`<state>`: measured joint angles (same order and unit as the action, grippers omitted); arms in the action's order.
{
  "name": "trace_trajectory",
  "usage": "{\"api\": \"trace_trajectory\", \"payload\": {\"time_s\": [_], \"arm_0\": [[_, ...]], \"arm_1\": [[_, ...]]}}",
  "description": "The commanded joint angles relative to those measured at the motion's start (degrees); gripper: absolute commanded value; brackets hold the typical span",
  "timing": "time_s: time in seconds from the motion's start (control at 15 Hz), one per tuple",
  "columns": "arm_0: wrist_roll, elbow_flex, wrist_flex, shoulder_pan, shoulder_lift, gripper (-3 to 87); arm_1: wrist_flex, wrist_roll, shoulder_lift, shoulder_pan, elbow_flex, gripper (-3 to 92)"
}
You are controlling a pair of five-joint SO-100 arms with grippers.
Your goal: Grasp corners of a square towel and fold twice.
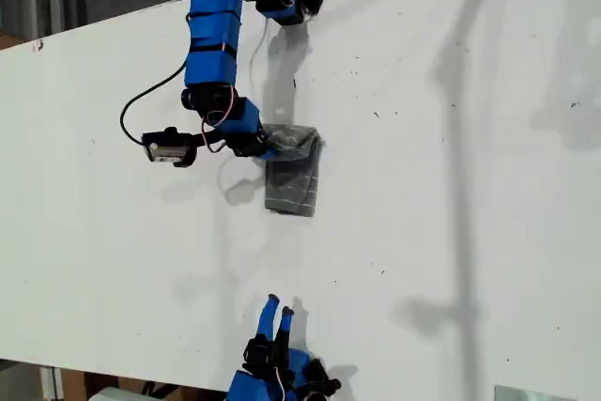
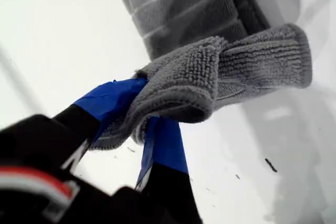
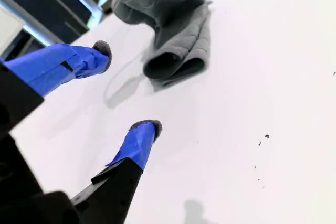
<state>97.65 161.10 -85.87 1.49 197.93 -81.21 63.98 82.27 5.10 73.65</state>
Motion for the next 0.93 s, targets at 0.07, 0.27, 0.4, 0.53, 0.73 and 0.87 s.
{"api": "trace_trajectory", "payload": {"time_s": [0.07,0.27,0.4,0.53,0.73,0.87], "arm_0": [[-0.44,0.44,0.09,1.14,0.35,24.9],[-0.35,0.44,0.09,0.97,0.35,24.9],[-0.62,0.62,0.18,1.23,0.35,24.9],[-0.88,0.70,0.26,1.32,0.35,24.9],[-0.97,0.79,0.26,1.49,0.35,24.9],[-1.05,0.79,0.26,1.58,0.35,24.9]], "arm_1": [[2.64,-3.08,-5.45,-0.09,-8.88,-0.1],[3.16,-3.78,-5.98,-0.18,-9.93,1.5],[4.92,-5.01,-5.98,0.09,-10.02,16.5],[5.45,-5.36,-5.98,0.26,-10.37,20.6],[5.62,-6.59,-5.80,0.35,-11.34,24.6],[4.57,-6.94,-3.08,0.62,-10.72,26.8]]}}
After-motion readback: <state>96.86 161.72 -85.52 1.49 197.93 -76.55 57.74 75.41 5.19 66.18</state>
